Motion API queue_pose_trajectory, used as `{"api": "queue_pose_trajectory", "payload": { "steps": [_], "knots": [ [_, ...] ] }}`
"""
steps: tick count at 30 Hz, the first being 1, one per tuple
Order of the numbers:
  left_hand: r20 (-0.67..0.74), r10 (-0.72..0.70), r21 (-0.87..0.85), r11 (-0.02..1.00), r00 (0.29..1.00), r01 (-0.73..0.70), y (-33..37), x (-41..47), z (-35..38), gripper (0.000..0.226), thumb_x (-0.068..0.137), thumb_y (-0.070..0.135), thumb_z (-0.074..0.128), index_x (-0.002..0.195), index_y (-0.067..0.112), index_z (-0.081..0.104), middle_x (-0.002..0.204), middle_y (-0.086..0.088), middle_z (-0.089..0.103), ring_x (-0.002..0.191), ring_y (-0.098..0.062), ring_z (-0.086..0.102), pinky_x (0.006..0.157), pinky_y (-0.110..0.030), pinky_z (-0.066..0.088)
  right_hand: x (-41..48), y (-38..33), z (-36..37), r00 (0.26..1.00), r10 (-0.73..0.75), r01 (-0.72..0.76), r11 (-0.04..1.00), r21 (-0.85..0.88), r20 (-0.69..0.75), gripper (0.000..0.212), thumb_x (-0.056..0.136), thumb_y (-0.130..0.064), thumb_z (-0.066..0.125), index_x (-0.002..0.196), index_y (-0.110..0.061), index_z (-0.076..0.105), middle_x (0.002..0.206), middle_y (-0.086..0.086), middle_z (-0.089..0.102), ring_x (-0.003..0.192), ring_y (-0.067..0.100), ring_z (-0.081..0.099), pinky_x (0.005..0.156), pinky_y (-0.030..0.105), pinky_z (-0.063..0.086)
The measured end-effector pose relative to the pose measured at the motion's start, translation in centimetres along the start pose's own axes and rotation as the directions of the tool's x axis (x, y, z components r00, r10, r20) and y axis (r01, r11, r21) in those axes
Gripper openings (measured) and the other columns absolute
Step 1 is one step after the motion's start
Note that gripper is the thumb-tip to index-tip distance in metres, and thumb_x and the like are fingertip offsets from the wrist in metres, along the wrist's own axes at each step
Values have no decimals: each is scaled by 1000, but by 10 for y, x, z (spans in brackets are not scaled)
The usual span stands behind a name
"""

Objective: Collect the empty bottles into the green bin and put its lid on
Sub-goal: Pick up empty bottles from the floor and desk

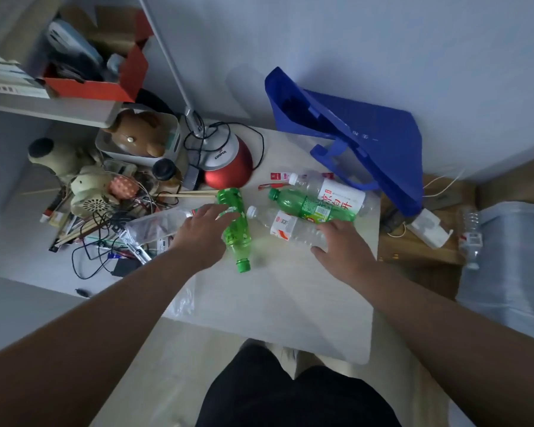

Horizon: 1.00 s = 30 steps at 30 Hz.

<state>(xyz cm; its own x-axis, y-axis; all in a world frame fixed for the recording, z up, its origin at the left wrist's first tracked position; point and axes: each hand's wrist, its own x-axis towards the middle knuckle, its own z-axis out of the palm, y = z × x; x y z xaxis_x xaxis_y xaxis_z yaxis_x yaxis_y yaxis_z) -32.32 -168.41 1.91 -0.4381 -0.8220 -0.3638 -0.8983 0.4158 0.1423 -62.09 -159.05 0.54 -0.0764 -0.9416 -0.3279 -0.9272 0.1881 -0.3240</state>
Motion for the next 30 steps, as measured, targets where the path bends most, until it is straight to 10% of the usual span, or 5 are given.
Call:
{"api": "queue_pose_trajectory", "payload": {
  "steps": [10, 23, 30],
  "knots": [
    [197, 367, 339, 844, 909, -414, -11, 65, 11, 68, 88, 7, 58, 149, 32, 40, 169, -4, 15, 156, -30, 12, 112, -49, 39, 21, -8, 35, 1000, 30, -31, 981, -191, -9, 76, 77, -34, 80, 140, -16, 42, 132, 9, 56, 117, 31, 53, 92, 44, 52],
    [55, 411, 253, 876, 910, -411, -9, 58, -20, 66, 81, 37, 75, 143, 31, 54, 148, -5, 52, 143, -32, 42, 102, -48, 48, 5, -17, 21, 972, 226, -231, 887, 400, 60, 68, 70, -47, 79, 131, -34, 51, 103, -20, 58, 96, 3, 57, 77, 21, 45],
    [-133, 156, 8, 988, 979, -156, 17, -9, -36, 75, 77, 58, 71, 145, 41, 46, 143, 6, 55, 135, -22, 47, 91, -45, 57, -11, -6, -10, 978, 196, -203, 799, 566, 74, 50, 62, -57, 77, 100, -67, 46, 101, -43, 56, 91, -23, 52, 66, 16, 41]
  ]
}}
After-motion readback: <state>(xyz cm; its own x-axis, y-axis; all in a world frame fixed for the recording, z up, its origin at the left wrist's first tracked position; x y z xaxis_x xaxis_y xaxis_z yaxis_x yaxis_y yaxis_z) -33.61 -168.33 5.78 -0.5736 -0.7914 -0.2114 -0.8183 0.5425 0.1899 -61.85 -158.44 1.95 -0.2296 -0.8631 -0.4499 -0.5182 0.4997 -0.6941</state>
